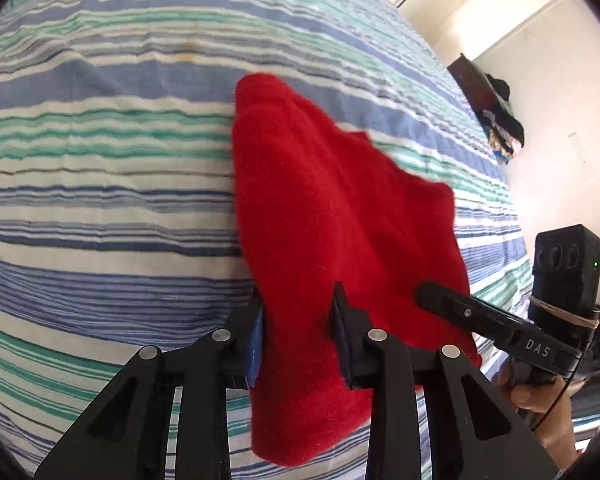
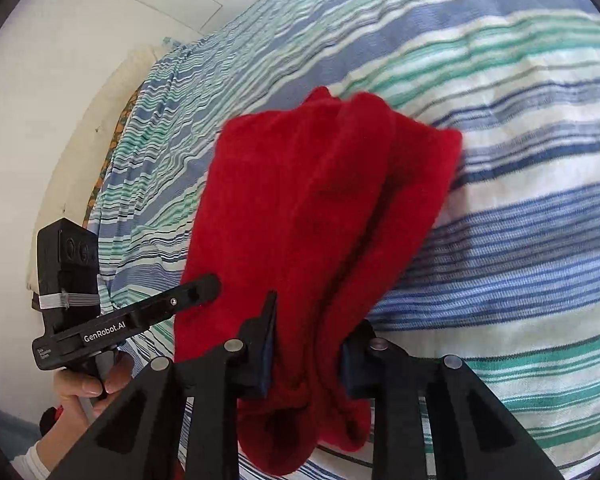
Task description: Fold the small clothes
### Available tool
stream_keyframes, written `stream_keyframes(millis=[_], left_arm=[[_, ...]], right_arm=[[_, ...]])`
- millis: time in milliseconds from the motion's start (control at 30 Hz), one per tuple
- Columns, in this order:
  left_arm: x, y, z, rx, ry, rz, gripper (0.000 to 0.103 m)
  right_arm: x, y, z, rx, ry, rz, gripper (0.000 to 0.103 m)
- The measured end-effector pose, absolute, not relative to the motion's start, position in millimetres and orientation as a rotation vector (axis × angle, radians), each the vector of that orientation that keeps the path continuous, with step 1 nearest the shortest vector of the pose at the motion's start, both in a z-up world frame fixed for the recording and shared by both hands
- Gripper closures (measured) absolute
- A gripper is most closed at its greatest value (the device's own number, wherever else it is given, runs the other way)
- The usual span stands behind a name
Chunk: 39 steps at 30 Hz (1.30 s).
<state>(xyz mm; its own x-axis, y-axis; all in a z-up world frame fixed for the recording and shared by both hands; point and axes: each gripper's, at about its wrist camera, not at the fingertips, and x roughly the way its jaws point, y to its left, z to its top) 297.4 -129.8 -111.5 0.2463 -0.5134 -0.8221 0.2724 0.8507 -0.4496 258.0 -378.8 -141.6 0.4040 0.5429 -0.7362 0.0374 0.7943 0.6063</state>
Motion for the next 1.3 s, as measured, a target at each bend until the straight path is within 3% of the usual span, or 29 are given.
stream_keyframes(millis=[133,233,300,333,367,400,467,567,667,767,900,1300], left_arm=[[294.0,-113.0,-39.2,-0.217,1.032,-0.555,0.073],[290.9,-102.6,-13.4,-0.204,0.971,-0.561,0.072],[287.3,-98.1,-21.4,-0.173,0.987,-0.541,0.067],[284.9,-97.1,-35.0,-0.156,1.018,-0.518,0.055],[280.1,-94.0,-53.2,-0.135,1.054,-0.48,0.041],[272.8,-89.6,-73.5,-0.106,1.09,-0.414,0.038],[242.9,-72.3,-107.3,-0.057,1.143,-0.305,0.039],[175.5,-41.4,-128.4,-0.068,1.145,-0.274,0.035],[119.2,-32.9,-127.3,0.043,1.101,-0.216,0.018],[90.4,-39.8,-111.4,0.153,1.054,-0.153,0.015],[80.2,-44.8,-81.6,0.204,0.98,-0.107,0.003],[62.8,-37.6,-26.4,0.213,0.913,-0.036,0.002]], right_arm=[[270.1,-362.7,-72.5,0.504,0.973,0.408,0.078],[269.9,-351.3,-34.2,0.465,0.89,0.463,0.078],[263.9,-346.2,-29.8,0.457,0.878,0.475,0.078],[261.0,-345.1,-35.5,0.462,0.89,0.469,0.078],[256.6,-344.3,-46.4,0.469,0.912,0.455,0.073],[250.3,-346.7,-61.4,0.473,0.943,0.426,0.058],[230.0,-358.4,-93.7,0.457,1.015,0.323,0.042],[173.0,-384.7,-119.2,0.397,1.063,0.183,0.04],[105.0,-395.6,-116.7,0.322,1.052,0.129,0.018],[53.6,-388.3,-102.7,0.276,1.024,0.089,0.005],[19.9,-356.7,-77.8,0.211,0.984,0.057,0.002],[9.4,-276.1,-4.7,0.035,0.944,0.043,0.001]])
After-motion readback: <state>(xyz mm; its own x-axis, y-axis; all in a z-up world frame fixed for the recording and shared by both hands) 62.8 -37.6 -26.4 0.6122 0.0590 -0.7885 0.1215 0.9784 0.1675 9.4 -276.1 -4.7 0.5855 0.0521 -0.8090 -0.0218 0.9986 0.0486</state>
